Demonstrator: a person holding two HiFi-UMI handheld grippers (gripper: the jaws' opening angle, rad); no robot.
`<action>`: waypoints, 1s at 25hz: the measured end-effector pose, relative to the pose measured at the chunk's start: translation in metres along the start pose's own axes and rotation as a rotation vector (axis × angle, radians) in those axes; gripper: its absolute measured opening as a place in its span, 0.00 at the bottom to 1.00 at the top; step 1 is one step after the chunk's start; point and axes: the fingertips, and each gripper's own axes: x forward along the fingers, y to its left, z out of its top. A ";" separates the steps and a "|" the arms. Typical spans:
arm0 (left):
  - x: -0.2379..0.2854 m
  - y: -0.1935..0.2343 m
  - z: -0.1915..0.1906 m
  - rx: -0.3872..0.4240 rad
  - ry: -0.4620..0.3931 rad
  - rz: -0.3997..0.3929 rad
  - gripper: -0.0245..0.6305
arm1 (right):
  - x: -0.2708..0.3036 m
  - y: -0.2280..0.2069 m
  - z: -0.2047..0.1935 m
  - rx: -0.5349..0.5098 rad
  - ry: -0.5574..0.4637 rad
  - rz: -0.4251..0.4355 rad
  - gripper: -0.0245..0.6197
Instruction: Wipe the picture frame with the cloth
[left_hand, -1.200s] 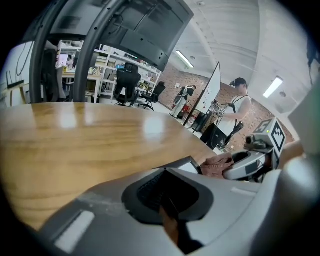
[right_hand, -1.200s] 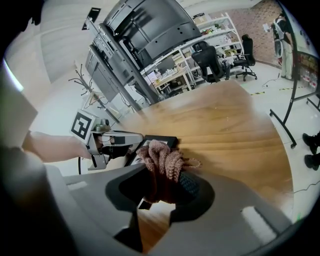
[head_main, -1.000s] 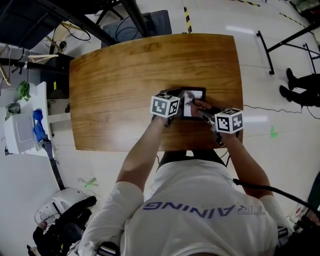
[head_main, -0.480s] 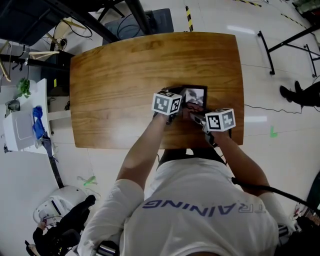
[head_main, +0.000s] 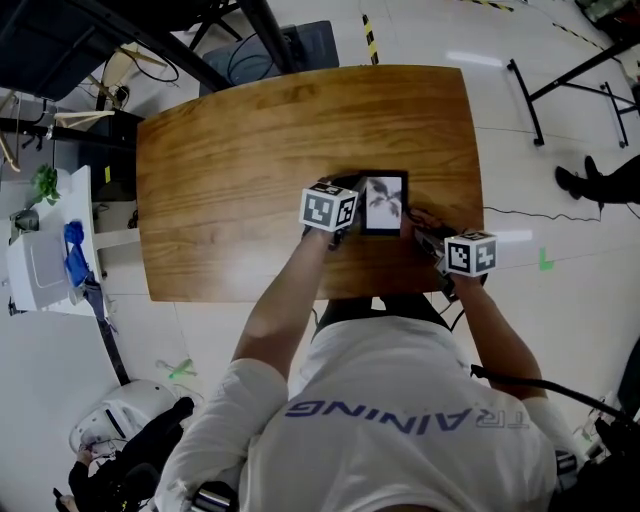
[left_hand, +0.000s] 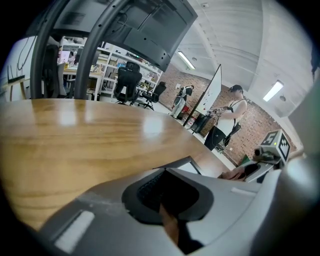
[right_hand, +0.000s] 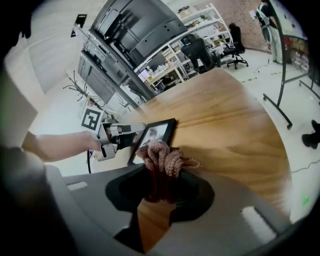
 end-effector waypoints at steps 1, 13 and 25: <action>0.000 0.001 0.000 0.005 -0.003 0.004 0.05 | 0.000 0.001 0.000 -0.027 -0.007 -0.004 0.23; -0.070 -0.032 0.040 0.113 -0.216 0.055 0.05 | -0.081 0.024 0.090 -0.190 -0.442 -0.014 0.22; -0.250 -0.081 0.135 0.230 -0.658 0.273 0.05 | -0.179 0.070 0.185 -0.425 -0.674 -0.040 0.22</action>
